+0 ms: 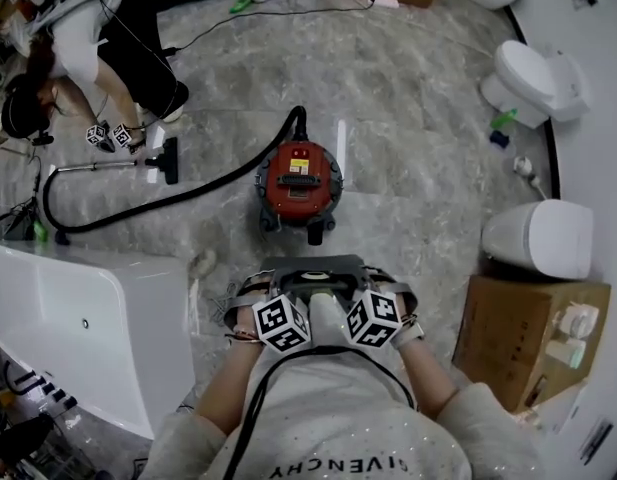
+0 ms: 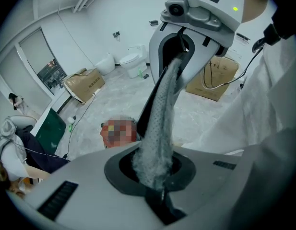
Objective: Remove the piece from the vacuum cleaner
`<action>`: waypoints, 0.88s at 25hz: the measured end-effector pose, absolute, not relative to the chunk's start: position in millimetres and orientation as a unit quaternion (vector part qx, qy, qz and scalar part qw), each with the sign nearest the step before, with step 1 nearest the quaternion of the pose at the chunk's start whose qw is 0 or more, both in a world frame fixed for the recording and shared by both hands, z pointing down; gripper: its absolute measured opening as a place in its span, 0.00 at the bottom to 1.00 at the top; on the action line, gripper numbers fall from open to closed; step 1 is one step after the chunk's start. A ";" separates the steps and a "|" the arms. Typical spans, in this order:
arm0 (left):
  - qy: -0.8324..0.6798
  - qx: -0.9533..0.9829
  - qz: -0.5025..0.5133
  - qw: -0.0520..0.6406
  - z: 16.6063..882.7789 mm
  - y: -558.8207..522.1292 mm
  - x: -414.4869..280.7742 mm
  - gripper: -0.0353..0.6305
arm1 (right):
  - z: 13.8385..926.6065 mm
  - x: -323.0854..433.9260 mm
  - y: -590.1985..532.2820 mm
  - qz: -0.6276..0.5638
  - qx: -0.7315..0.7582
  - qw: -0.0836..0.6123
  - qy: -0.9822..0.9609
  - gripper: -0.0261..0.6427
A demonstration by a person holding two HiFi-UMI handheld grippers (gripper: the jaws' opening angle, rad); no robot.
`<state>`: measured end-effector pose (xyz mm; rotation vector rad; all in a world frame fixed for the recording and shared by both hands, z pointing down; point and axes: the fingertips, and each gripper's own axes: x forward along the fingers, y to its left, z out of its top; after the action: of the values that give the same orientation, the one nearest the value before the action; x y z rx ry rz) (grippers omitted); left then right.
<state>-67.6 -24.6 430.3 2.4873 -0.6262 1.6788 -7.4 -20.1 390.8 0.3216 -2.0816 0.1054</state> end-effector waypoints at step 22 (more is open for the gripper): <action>-0.209 0.824 0.524 0.053 363.7 -33.3 -85.2 0.12 | 317.4 -27.3 -27.9 0.024 0.122 0.464 -0.877 0.11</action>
<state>-85.2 -33.3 363.7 2.5040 -0.6358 1.5936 -27.3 -27.9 317.4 0.3004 -2.1560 0.0585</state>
